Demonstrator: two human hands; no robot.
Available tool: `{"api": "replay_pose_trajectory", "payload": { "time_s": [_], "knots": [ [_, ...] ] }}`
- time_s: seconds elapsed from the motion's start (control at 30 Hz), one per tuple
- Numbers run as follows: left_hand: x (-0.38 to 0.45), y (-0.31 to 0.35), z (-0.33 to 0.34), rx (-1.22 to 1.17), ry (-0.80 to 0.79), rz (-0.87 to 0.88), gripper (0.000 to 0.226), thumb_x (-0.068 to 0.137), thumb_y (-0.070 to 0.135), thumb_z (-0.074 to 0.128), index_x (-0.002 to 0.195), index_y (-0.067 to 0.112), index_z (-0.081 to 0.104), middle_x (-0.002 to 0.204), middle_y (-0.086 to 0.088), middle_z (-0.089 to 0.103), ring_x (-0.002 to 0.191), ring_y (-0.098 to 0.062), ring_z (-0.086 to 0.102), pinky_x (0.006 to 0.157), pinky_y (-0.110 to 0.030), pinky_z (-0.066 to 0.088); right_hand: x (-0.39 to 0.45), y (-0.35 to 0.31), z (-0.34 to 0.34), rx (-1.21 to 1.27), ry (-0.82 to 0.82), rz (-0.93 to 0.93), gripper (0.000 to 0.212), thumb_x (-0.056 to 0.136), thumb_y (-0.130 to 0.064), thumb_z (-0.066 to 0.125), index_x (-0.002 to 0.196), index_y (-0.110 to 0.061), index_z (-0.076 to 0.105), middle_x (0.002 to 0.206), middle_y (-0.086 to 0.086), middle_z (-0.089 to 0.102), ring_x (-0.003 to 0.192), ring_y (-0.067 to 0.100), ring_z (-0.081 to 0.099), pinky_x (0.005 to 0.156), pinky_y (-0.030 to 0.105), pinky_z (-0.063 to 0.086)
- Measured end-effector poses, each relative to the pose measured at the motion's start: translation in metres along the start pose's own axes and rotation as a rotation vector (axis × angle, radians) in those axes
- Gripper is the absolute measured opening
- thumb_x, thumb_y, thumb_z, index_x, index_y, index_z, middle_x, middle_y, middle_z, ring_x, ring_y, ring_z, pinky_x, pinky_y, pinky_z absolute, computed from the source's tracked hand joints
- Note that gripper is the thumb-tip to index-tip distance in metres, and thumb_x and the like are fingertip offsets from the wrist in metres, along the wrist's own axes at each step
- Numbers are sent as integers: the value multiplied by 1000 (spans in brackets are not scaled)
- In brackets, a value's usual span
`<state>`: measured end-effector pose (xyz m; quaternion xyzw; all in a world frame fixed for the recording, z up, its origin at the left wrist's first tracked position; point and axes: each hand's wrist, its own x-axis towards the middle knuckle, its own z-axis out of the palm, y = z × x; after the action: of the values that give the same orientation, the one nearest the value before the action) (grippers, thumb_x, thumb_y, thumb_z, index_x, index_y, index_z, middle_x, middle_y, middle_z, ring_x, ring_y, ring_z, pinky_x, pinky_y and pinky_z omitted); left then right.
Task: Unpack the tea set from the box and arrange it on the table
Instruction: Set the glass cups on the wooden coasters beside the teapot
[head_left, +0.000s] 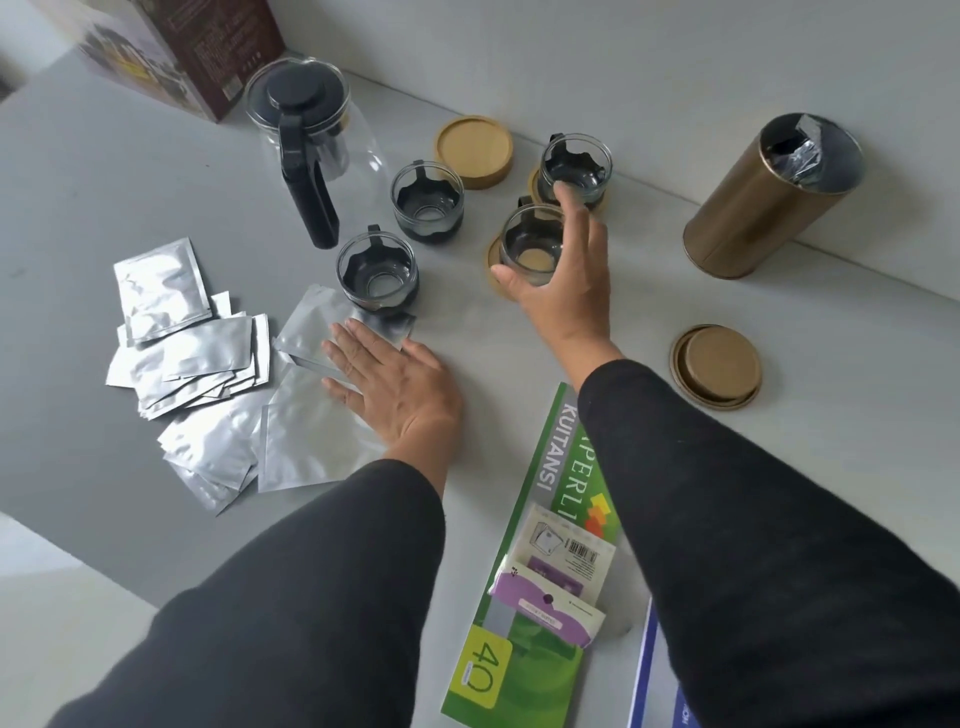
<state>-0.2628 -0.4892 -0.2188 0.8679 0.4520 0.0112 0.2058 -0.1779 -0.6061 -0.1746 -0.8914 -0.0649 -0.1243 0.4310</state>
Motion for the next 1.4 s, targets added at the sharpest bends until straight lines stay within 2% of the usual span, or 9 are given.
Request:
{"api": "replay_pose_trajectory", "payload": {
  "time_s": [0.5,0.63,0.77,0.87,1.07,1.2,1.3,1.4],
  "knots": [
    [-1,1,0,-40,29,-12,64,99,32,23,151,8,-6,160,-4,-10,148,-17,-10,117,-39,-11,17,13,12,49,-89,11,93,64,-30,82,143,-18,34,131,13,43,119,27,49,103,37,42],
    [-2,1,-3,-71,26,-10,63,100,31,22,151,8,-6,160,-4,-10,148,-17,-10,116,-38,-12,16,9,8,-50,-60,-44,96,63,-46,78,143,-18,34,133,14,43,123,29,45,103,39,41],
    [-4,1,-14,-192,29,-17,61,101,28,23,151,8,-5,160,-4,-8,148,-17,-8,118,-36,-8,20,-4,0,-140,-9,-135,90,67,-55,67,141,-15,37,126,13,48,118,27,46,100,39,42],
    [-3,3,-29,-288,43,-54,60,101,27,24,151,7,-3,160,-5,-7,148,-17,-8,119,-33,-5,20,-16,-2,-114,4,-165,87,69,-51,68,141,-14,37,123,12,48,115,26,47,99,38,43],
    [17,5,-54,-378,70,-22,60,101,25,25,151,6,-2,160,-5,-8,148,-16,-5,120,-31,-2,20,-51,4,-83,-40,-140,82,73,-43,71,143,-17,36,132,10,44,124,25,43,101,35,42],
    [49,-4,-66,-338,68,15,57,102,22,22,150,3,-2,160,-8,-8,148,-18,-8,121,-32,-3,24,-66,13,-91,-45,-124,77,75,-40,71,141,-16,39,131,12,44,122,26,46,96,33,43],
    [89,-11,-73,-280,49,42,57,102,22,21,150,3,-3,160,-9,-8,148,-19,-8,120,-32,-4,34,-75,24,-79,-17,-113,76,74,-38,72,138,-15,40,129,12,45,120,26,47,99,36,45],
    [125,-9,-74,-203,-3,106,58,102,22,21,150,4,-5,160,-8,-8,148,-20,-9,119,-33,-4,43,-83,40,-99,-18,-59,76,75,-37,73,139,-15,39,130,12,44,121,25,45,99,32,42]
  ]
}}
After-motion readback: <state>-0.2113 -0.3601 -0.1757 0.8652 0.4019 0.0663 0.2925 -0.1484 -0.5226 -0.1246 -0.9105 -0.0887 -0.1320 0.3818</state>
